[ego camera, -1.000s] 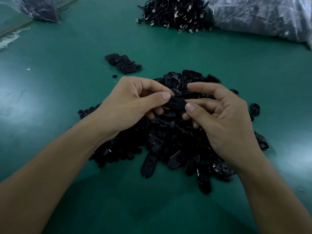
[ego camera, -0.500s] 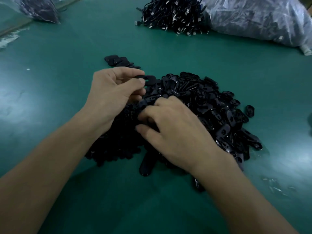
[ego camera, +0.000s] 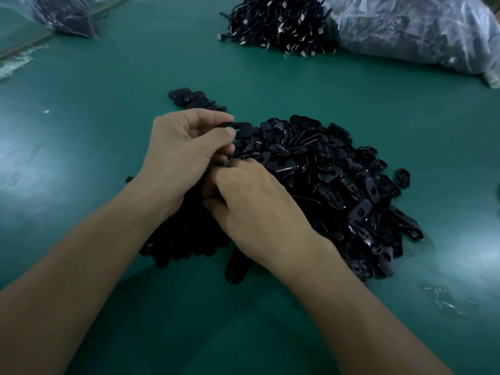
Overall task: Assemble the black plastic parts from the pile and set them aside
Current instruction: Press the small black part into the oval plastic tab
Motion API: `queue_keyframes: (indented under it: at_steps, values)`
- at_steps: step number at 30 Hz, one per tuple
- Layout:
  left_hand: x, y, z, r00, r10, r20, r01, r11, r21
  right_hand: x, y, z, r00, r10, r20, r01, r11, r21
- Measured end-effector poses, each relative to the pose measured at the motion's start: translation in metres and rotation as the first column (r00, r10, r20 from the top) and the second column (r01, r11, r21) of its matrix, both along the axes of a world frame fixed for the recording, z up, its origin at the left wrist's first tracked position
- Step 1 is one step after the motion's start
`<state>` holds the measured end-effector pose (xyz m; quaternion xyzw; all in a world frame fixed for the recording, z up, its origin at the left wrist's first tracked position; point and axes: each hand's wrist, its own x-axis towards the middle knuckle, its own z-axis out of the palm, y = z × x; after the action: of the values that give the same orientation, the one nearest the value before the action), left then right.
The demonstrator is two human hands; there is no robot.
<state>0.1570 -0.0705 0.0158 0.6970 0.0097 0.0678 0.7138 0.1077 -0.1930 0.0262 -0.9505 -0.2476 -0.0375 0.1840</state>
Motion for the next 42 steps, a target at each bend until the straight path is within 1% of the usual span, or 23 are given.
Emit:
queue_keyframes:
  at_steps: [2, 4, 6, 9, 11, 14, 17, 20, 25, 28, 31, 33, 38, 42]
  values:
    - [0.000, 0.001, 0.000, 1.000, 0.000, 0.005, 0.000, 1.000, 0.003, 0.001, -0.003, 0.002, 1.000, 0.010, -0.003, -0.010, 0.998, 0.059]
    - [0.000, 0.000, 0.000, 1.000, -0.004, 0.008, 0.004, 1.000, 0.004, 0.001, -0.012, 0.006, 0.998, 0.002, -0.057, 0.010, 0.981, 0.193]
    - [0.000, -0.002, 0.000, 1.000, -0.029, 0.004, 0.029, 0.999, -0.019, 0.003, -0.027, 0.008, 0.996, -0.037, -0.076, 0.060, 0.945, 0.320]
    - [-0.003, -0.006, -0.001, 0.996, -0.085, 0.000, 0.085, 0.996, -0.004, 0.004, -0.054, 0.009, 0.993, -0.121, 0.007, 0.104, 0.876, 0.470]
    - [-0.006, -0.009, -0.002, 0.992, -0.129, -0.005, 0.129, 0.992, 0.013, 0.004, -0.070, 0.005, 0.983, -0.182, 0.009, 0.140, 0.790, 0.596]
    - [-0.013, -0.015, -0.002, 0.981, -0.193, -0.021, 0.193, 0.981, 0.016, 0.003, -0.085, -0.002, 0.978, -0.165, -0.131, 0.203, 0.586, 0.785]
    - [-0.017, -0.017, -0.002, 0.973, -0.228, -0.015, 0.229, 0.973, 0.028, 0.000, -0.089, -0.005, 0.969, -0.089, -0.232, 0.247, 0.438, 0.864]
    - [-0.022, -0.019, 0.000, 0.960, -0.280, 0.007, 0.280, 0.960, 0.019, -0.002, -0.092, -0.003, 0.964, -0.035, -0.264, 0.259, 0.366, 0.894]
    - [-0.025, -0.021, 0.001, 0.944, -0.327, 0.054, 0.328, 0.945, -0.011, -0.004, -0.092, -0.001, 0.962, 0.012, -0.272, 0.254, 0.316, 0.914]
    - [-0.027, -0.022, 0.001, 0.937, -0.343, 0.067, 0.345, 0.938, -0.014, -0.003, -0.093, -0.004, 0.962, 0.008, -0.272, 0.254, 0.329, 0.909]
    - [-0.027, -0.023, 0.002, 0.933, -0.352, 0.076, 0.355, 0.935, -0.028, -0.001, -0.095, -0.006, 0.967, -0.032, -0.254, 0.248, 0.360, 0.899]
    - [-0.027, -0.022, 0.002, 0.929, -0.360, 0.080, 0.364, 0.930, -0.045, 0.000, -0.097, -0.007, 0.967, -0.054, -0.250, 0.253, 0.359, 0.898]
    - [-0.028, -0.023, 0.002, 0.922, -0.379, 0.083, 0.385, 0.919, -0.083, -0.001, -0.097, -0.006, 0.962, 0.021, -0.274, 0.252, 0.327, 0.911]
    - [-0.027, -0.023, 0.003, 0.925, -0.372, 0.081, 0.379, 0.919, -0.106, -0.001, -0.097, -0.005, 0.958, 0.045, -0.282, 0.253, 0.323, 0.912]
